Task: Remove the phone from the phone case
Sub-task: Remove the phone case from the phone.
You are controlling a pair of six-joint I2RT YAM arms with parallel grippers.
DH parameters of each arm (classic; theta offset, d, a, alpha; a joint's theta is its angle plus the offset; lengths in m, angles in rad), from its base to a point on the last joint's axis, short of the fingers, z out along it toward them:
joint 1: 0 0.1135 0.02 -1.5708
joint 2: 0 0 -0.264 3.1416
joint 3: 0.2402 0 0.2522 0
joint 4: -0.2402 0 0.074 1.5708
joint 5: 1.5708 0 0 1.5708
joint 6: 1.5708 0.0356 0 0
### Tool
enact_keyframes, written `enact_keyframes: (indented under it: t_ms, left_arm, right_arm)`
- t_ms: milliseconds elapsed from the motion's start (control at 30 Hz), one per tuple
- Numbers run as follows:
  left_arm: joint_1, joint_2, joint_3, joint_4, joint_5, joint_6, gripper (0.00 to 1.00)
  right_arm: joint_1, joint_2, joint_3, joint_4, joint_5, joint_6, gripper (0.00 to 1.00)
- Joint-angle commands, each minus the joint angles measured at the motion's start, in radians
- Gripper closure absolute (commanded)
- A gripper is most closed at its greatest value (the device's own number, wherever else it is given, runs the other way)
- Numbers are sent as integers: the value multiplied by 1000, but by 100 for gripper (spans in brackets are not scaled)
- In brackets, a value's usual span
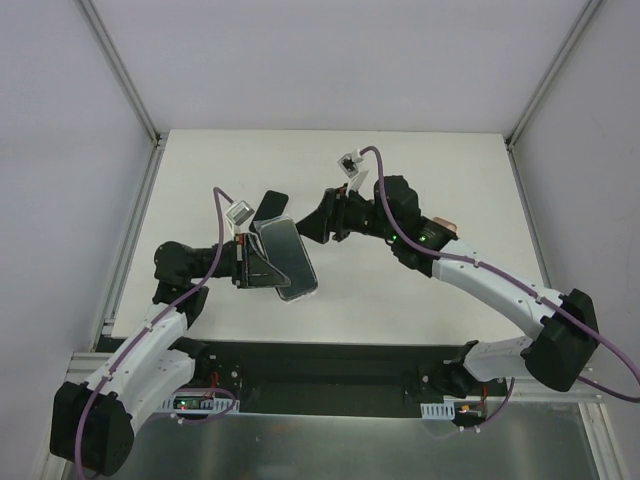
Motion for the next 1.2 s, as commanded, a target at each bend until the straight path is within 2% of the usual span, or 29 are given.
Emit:
enact_keyframes:
  t_ms: [0, 233, 500, 900, 1167]
  left_arm:
    - [-20, -4, 126, 299, -47, 37, 100]
    - [-19, 24, 155, 323, -13, 40, 100]
    - [-19, 51, 171, 311, -1, 54, 100]
    - [-3, 106, 273, 150, 146, 235, 100]
    - [-3, 154, 307, 170, 168, 238, 100]
  right_arm:
    - [113, 22, -20, -193, -196, -142, 39]
    - [138, 41, 6, -211, -265, -192, 39]
    - [136, 21, -35, -197, -265, -176, 39]
    - [140, 42, -98, -67, -428, -117, 39]
    - [166, 39, -104, -67, -509, -165, 38]
